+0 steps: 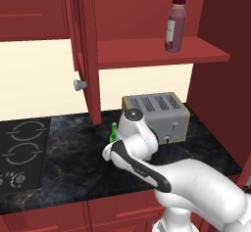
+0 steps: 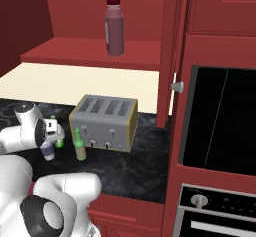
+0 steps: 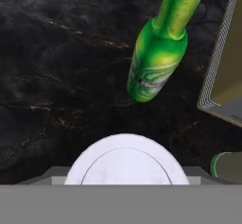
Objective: Sort all alcoholic drinks to one cabinet, and non-alcoholic drinks to the other.
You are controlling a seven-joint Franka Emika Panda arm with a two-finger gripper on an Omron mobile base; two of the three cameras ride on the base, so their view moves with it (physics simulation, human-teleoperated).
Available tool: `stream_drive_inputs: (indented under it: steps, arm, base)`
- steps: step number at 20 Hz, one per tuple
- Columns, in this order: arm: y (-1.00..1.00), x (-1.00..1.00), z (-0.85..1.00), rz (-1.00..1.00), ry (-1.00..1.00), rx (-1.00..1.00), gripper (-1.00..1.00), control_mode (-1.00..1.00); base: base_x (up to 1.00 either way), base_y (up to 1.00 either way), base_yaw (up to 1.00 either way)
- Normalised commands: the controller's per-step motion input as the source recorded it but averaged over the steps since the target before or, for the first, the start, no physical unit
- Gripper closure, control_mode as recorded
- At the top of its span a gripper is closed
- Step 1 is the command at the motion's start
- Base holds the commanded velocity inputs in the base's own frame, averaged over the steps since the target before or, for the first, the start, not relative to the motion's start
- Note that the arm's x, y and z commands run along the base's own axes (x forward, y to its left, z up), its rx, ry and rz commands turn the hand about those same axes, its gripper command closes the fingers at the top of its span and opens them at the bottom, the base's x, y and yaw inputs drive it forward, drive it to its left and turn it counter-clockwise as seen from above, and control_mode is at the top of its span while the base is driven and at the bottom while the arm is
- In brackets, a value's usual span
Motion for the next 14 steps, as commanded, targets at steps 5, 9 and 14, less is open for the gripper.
stream_drive_inputs:
  steps: [5,9,14]
  arm:
    - [-0.23,-0.19,0.67,-0.02,0.02,0.0,1.0,-1.0]
    - [-0.22,-0.17,0.71,-0.03,0.01,0.0,1.0,-1.0]
    - [-0.24,-0.13,0.63,-0.05,-0.02,0.0,1.0,-1.0]
  base:
    - [0.0,0.0,0.0]
    - [0.0,0.0,0.0]
    - [0.0,0.0,0.0]
